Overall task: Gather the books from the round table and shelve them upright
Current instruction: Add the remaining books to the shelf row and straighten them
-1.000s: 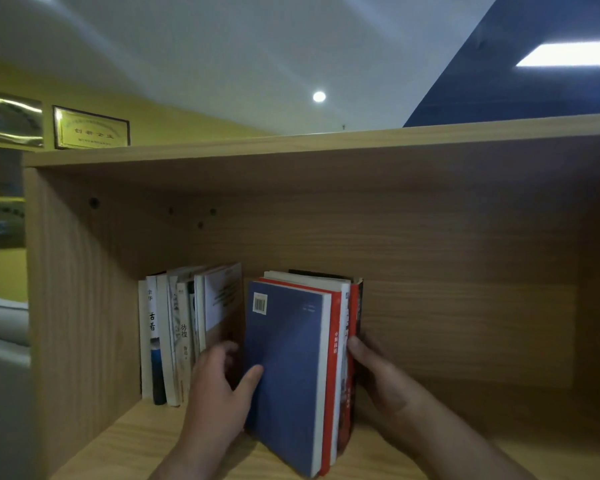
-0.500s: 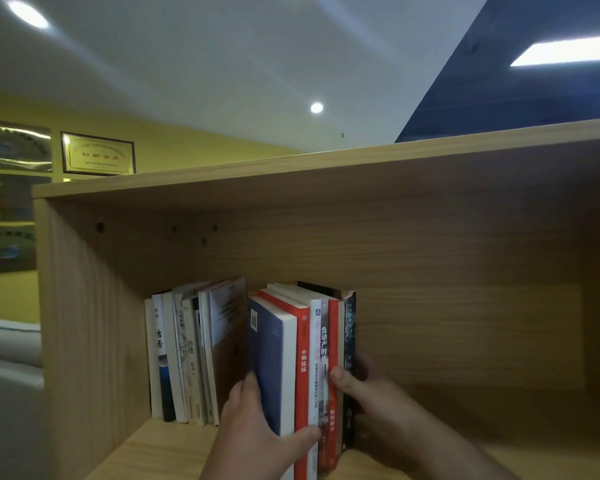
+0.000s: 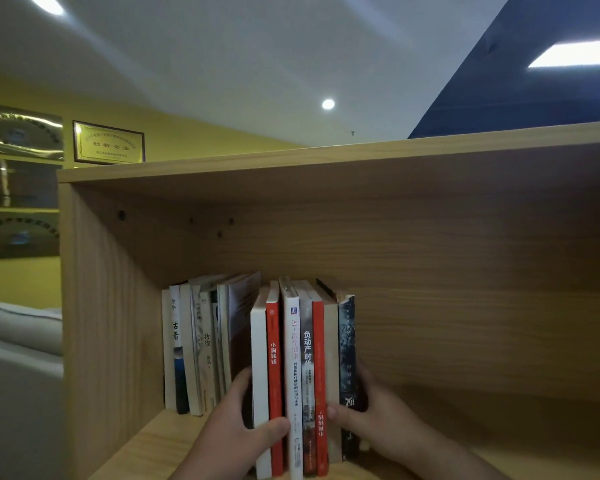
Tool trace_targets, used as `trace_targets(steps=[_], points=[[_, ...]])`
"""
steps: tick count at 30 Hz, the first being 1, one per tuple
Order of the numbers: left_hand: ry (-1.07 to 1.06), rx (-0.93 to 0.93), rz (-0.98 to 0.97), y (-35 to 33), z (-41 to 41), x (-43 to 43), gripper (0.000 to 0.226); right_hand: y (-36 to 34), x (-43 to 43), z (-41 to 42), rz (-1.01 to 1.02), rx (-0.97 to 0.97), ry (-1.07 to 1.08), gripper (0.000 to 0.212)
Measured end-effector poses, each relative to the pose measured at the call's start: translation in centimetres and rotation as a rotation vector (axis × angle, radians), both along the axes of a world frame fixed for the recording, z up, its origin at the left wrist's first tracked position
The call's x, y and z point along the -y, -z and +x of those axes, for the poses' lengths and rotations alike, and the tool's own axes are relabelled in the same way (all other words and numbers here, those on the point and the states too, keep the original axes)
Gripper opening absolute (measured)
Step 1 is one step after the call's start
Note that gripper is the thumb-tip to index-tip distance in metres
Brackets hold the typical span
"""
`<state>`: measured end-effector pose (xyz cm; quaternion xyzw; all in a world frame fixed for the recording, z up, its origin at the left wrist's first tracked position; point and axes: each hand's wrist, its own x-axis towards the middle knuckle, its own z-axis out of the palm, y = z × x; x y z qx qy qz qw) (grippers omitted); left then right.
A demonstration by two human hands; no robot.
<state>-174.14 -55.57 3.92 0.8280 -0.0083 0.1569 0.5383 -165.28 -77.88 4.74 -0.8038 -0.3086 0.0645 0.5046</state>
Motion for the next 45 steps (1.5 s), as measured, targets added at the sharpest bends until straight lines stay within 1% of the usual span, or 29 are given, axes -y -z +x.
trace_targets(steps=[3,5,6,10,12,14,15,16,17,18,19,20,21,24,27,29,31,34,36,37,39,40,41,42,44,45], points=[[-0.034,0.023,0.021,-0.1,0.1,-0.4,0.085,0.2,-0.7,-0.2,-0.034,0.040,-0.012,0.100],[-0.054,0.038,0.030,-0.1,0.3,-0.5,0.066,0.3,-1.3,-0.4,-0.060,0.033,-0.025,0.110],[-0.068,0.051,0.033,0.1,0.4,-0.5,0.060,0.3,-1.6,-0.6,-0.073,0.030,-0.014,0.115],[-0.175,0.095,0.049,0.3,0.7,-0.5,0.060,0.4,-3.3,-0.7,-0.094,0.051,0.060,0.119],[-0.252,0.127,0.102,0.2,0.5,-0.3,0.054,0.9,-4.1,-0.6,-0.085,0.055,0.119,0.120],[-0.283,0.162,0.116,-0.1,0.1,-0.8,0.048,1.2,-4.8,-0.6,-0.076,0.062,0.147,0.120],[-0.275,0.177,0.153,-0.2,0.0,-1.2,0.043,1.3,-4.9,-0.5,-0.082,0.066,0.152,0.120],[-0.279,0.198,0.245,-0.2,-0.1,-1.9,0.040,1.2,-5.0,-0.5,-0.095,0.066,0.152,0.120],[-0.294,0.215,0.348,0.0,0.0,-2.7,0.045,1.2,-5.0,-0.5,-0.111,0.064,0.152,0.121],[-0.316,0.202,0.445,0.1,0.2,-3.6,0.062,1.2,-5.0,-0.5,-0.128,0.067,0.152,0.122],[-0.351,0.183,0.469,0.2,0.4,-4.3,0.077,1.2,-5.0,-0.5,-0.148,0.070,0.155,0.124],[-0.372,0.172,0.466,0.3,0.5,-4.7,0.087,1.1,-5.0,-0.5,-0.168,0.073,0.157,0.126],[-0.372,0.184,0.466,0.5,0.7,-4.9,0.090,1.1,-5.0,-0.5,-0.192,0.083,0.161,0.128],[-0.343,0.220,0.487,1.0,1.4,-4.9,0.090,0.6,-5.3,-0.6,-0.229,0.076,0.155,0.126],[-0.359,0.258,0.437,1.0,1.8,-5.0,0.087,0.3,-6.0,-0.4,-0.248,0.082,0.130,0.122],[-0.376,0.309,0.449,1.1,2.1,-4.9,0.084,0.4,-6.4,0.0,-0.235,0.093,0.122,0.121],[-0.381,0.310,0.477,1.2,2.1,-4.9,0.084,0.7,-6.8,0.5,-0.206,0.099,0.115,0.121],[-0.360,0.261,0.519,1.0,2.0,-4.9,0.100,0.8,-7.4,1.3,-0.111,0.096,0.096,0.122],[-0.358,0.228,0.599,0.8,2.1,-5.0,0.109,1.1,-7.9,1.7,-0.070,0.129,0.095,0.127],[-0.350,0.228,0.643,0.8,2.2,-5.1,0.109,1.2,-8.1,1.7,-0.049,0.137,0.100,0.129],[-0.307,0.304,0.772,0.9,2.2,-5.4,0.107,1.6,-8.3,1.9,0.004,0.163,0.097,0.131],[-0.283,0.366,0.894,0.9,2.3,-5.8,0.106,1.8,-8.3,2.1,0.036,0.188,0.082,0.129],[-0.247,0.387,1.011,1.0,2.6,-6.2,0.106,2.0,-8.2,2.3,0.066,0.203,0.067,0.126],[-0.209,0.366,1.104,1.0,2.9,-6.6,0.108,1.9,-8.0,2.3,0.089,0.199,0.060,0.122],[-0.213,0.315,1.235,1.1,3.8,-7.1,0.117,1.6,-7.8,2.1,0.107,0.177,0.045,0.112],[-0.219,0.316,1.262,1.1,4.2,-7.3,0.120,1.5,-7.7,2.2,0.114,0.179,0.032,0.109]])
